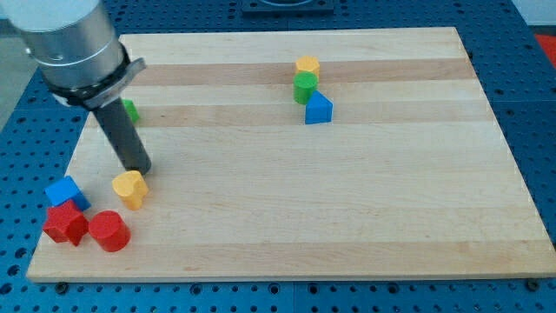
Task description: Move yellow heart closer to the red star
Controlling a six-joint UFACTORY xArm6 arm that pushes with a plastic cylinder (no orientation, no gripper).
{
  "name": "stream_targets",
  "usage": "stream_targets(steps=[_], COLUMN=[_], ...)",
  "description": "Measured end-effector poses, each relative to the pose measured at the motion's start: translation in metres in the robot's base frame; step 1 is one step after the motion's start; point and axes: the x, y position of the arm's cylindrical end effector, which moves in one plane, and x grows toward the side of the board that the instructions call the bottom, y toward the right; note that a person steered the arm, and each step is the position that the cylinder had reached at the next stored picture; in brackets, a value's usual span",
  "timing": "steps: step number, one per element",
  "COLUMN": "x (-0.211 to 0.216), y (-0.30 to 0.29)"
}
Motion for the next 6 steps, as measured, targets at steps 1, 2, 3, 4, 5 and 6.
stream_targets(steps=[1,2,3,4,5,6], x=[0.009,0.016,0.012,-0.016,-0.025,-0.014], y=[-0.013,-0.027,-0.041,-0.021,0.031,0.059])
